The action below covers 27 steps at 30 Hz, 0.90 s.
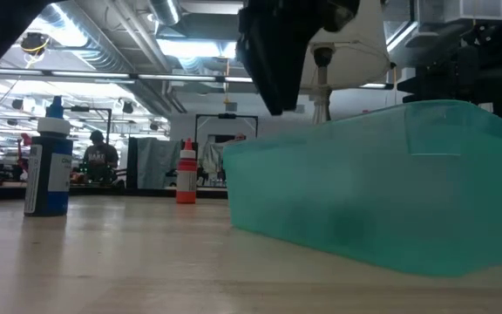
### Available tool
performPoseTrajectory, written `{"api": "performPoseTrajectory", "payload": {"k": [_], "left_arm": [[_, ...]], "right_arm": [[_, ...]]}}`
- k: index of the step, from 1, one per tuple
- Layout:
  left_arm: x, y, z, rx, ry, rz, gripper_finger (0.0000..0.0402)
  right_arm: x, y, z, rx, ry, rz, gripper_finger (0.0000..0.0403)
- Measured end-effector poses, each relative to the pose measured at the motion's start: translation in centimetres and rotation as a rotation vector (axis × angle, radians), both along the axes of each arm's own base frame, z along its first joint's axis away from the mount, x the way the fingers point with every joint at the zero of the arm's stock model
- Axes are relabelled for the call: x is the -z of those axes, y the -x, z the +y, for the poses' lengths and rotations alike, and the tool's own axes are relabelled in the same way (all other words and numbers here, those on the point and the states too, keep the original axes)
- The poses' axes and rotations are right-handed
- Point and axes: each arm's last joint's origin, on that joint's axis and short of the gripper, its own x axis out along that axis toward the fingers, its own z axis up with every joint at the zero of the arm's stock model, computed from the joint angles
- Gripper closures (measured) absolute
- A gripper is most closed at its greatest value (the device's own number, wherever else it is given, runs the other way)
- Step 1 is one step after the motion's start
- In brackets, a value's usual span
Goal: Pick & Place food coloring
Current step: Put the small green food coloring bottle into the green bin
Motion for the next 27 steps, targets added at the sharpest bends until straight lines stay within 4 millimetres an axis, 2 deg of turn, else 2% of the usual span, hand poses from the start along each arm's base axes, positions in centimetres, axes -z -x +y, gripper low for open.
{"api": "performPoseTrajectory", "payload": {"k": [9, 17, 22, 27], "left_arm": [[-2.9, 1.7, 0.3, -0.147, 0.066, -0.020, 0.0181], [-4.3, 3.7, -1.6, -0.276, 0.161, 0.041, 0.0170], [-4.2, 4.3, -3.4, -0.351, 0.213, 0.056, 0.0171], [-3.1, 5.1, -5.4, -0.452, 0.229, 0.105, 0.0170]], "right_arm": [[0.0, 0.0, 0.0, 0.000, 0.000, 0.000, 0.0006], [0.0, 0.0, 0.0, 0.000, 0.000, 0.000, 0.0006], [0.0, 0.0, 0.0, 0.000, 0.000, 0.000, 0.0006], [0.0, 0.0, 0.0, 0.000, 0.000, 0.000, 0.0006]]}}
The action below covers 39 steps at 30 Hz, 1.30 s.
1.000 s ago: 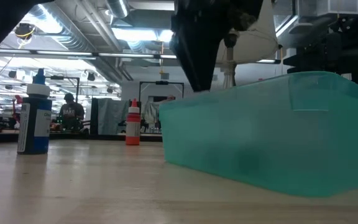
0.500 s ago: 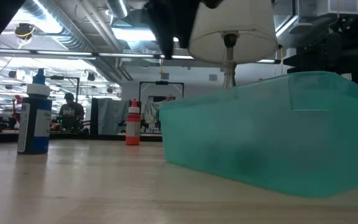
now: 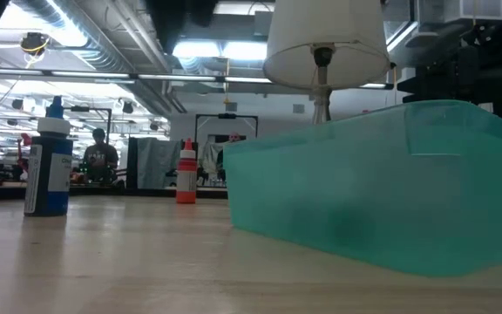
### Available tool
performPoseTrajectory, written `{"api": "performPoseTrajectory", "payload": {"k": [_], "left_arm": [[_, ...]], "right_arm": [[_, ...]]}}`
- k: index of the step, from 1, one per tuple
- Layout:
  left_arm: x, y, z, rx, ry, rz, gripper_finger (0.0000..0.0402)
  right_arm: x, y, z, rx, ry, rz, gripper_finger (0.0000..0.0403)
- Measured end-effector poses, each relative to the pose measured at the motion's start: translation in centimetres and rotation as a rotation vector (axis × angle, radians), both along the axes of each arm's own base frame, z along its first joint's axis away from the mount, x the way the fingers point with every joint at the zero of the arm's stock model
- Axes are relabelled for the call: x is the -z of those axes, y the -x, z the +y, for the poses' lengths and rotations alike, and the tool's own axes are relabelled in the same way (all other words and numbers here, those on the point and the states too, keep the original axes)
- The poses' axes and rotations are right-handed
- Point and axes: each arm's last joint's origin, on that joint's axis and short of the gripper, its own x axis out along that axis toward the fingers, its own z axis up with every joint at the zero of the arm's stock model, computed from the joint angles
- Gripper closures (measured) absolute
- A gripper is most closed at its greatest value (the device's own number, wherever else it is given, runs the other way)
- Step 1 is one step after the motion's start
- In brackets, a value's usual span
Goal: Pick & Place food coloring
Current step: Put the small green food coloring bottle into the green bin
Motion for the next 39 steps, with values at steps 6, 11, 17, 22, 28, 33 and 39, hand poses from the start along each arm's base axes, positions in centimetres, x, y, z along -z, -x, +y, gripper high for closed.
{"api": "performPoseTrajectory", "payload": {"k": [6, 11, 17, 22, 28, 33, 39], "left_arm": [[1.6, 1.4, -2.5, -0.113, -0.003, 0.075, 0.0169], [2.9, 2.5, -4.2, -0.181, -0.026, 0.130, 0.0171], [5.2, 3.3, -4.9, -0.240, -0.016, 0.213, 0.0169], [5.9, 3.9, -4.7, -0.266, 0.053, 0.164, 0.0171], [4.7, 6.0, -3.4, -0.348, 0.060, 0.094, 0.0170], [5.2, 8.0, -2.3, -0.375, 0.073, 0.111, 0.0169], [6.3, 9.6, -1.7, -0.366, 0.114, 0.078, 0.0171]], "right_arm": [[0.0, 0.0, 0.0, 0.000, 0.000, 0.000, 0.0006], [0.0, 0.0, 0.0, 0.000, 0.000, 0.000, 0.0006], [0.0, 0.0, 0.0, 0.000, 0.000, 0.000, 0.0006], [0.0, 0.0, 0.0, 0.000, 0.000, 0.000, 0.0006], [0.0, 0.0, 0.0, 0.000, 0.000, 0.000, 0.0006], [0.0, 0.0, 0.0, 0.000, 0.000, 0.000, 0.0006], [0.0, 0.0, 0.0, 0.000, 0.000, 0.000, 0.0006]]}}
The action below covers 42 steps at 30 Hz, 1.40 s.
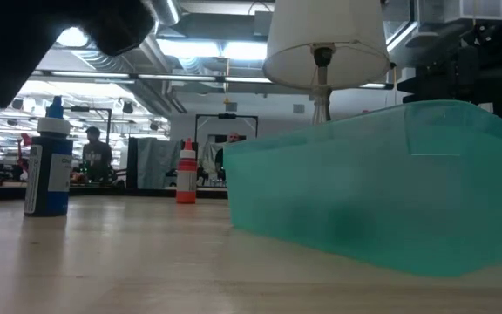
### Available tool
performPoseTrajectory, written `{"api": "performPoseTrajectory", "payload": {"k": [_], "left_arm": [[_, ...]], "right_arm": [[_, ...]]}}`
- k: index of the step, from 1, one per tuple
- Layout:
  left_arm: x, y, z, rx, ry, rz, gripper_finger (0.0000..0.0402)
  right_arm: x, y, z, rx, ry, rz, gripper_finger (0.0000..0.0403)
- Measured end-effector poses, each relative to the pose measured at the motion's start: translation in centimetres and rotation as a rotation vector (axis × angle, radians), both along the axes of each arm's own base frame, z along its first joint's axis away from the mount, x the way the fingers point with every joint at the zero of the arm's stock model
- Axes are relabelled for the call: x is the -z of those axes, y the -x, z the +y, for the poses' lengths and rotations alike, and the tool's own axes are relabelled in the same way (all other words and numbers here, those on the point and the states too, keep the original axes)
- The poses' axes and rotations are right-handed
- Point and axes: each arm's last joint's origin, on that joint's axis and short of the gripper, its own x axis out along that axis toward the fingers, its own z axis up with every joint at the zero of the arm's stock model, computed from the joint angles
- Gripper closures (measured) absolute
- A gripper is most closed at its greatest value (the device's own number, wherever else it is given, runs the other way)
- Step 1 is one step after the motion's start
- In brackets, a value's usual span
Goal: Pick & Place food coloring
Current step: Put the small green food coloring bottle into the green bin
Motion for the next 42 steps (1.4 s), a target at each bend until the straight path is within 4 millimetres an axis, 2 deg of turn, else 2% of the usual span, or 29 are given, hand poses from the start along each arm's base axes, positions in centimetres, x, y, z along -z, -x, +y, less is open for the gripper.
{"api": "performPoseTrajectory", "payload": {"k": [10, 18, 24, 42], "left_arm": [[1.7, 2.4, 0.9, 0.050, -0.016, 0.045, 0.0172], [2.5, 4.0, 1.1, 0.176, -0.032, 0.063, 0.0170], [3.1, 4.4, 0.8, 0.264, -0.025, 0.049, 0.0173], [4.5, 4.8, 0.6, 0.312, 0.005, 0.017, 0.0173]], "right_arm": [[0.0, 0.0, 0.0, 0.000, 0.000, 0.000, 0.0006], [0.0, 0.0, 0.0, 0.000, 0.000, -0.001, 0.0006], [0.0, 0.0, 0.0, 0.000, 0.000, 0.000, 0.0006], [0.0, 0.0, 0.0, 0.000, 0.000, 0.000, 0.0006]]}}
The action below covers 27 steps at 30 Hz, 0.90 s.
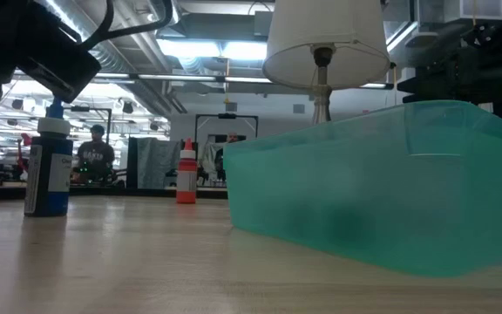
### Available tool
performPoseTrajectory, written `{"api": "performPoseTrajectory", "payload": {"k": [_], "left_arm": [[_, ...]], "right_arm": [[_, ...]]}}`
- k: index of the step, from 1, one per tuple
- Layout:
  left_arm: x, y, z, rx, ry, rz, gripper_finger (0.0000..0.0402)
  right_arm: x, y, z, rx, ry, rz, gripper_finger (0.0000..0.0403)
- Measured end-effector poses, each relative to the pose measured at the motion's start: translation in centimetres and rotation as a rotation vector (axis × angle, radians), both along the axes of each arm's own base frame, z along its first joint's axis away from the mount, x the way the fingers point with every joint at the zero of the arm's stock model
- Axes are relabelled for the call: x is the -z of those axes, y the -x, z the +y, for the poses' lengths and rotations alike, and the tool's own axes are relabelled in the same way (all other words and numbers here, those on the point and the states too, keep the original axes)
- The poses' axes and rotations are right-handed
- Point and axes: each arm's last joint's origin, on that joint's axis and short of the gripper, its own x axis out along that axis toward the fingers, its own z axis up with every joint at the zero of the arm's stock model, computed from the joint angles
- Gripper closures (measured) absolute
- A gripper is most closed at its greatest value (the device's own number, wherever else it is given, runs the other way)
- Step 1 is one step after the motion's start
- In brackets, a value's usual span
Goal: Pick & Place food coloring
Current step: Put the small green food coloring bottle into the green bin
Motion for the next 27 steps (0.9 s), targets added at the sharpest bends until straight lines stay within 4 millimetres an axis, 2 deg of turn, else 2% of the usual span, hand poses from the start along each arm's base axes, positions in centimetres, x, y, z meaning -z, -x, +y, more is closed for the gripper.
{"api": "performPoseTrajectory", "payload": {"k": [9, 13, 27], "left_arm": [[0.00, -0.04, 0.00, 0.047, 0.000, -0.012, 0.0175], [0.00, -0.05, 0.03, 0.059, 0.001, -0.014, 0.0188], [0.03, -0.05, 0.03, 0.077, 0.002, -0.015, 0.0302]], "right_arm": [[0.00, 0.00, 0.00, 0.000, 0.000, 0.000, 0.0006], [0.01, 0.00, 0.00, 0.000, 0.000, 0.000, 0.0006], [0.00, 0.00, 0.00, 0.000, 0.000, 0.000, 0.0006]]}}
